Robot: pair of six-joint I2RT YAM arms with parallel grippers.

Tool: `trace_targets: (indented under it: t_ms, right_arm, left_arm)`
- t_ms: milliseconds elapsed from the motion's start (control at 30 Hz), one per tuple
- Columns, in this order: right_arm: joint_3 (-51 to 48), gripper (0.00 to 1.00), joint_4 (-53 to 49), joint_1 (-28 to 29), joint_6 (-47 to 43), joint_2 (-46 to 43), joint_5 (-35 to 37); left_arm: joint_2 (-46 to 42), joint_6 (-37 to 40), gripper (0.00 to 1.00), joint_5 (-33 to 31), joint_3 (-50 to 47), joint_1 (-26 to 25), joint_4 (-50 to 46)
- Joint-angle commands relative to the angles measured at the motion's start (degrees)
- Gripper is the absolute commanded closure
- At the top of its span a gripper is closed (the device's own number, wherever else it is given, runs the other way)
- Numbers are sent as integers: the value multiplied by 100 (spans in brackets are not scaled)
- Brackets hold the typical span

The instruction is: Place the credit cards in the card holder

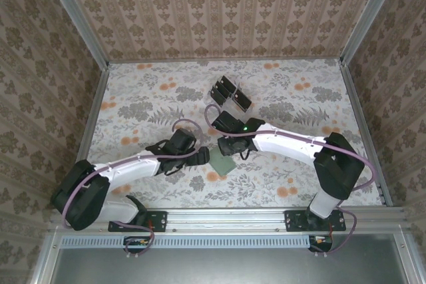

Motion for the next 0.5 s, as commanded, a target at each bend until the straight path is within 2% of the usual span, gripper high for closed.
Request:
trace_targets:
  t_ms: [0,467]
  right_arm:
    - [211,62,-313,1,-40,185,-172]
    - [405,68,-350,2,-206,468,-388]
  left_arm:
    - [162,79,0,-60,208,-124,-42]
    - [690,80,0,-579,178,-300,-180]
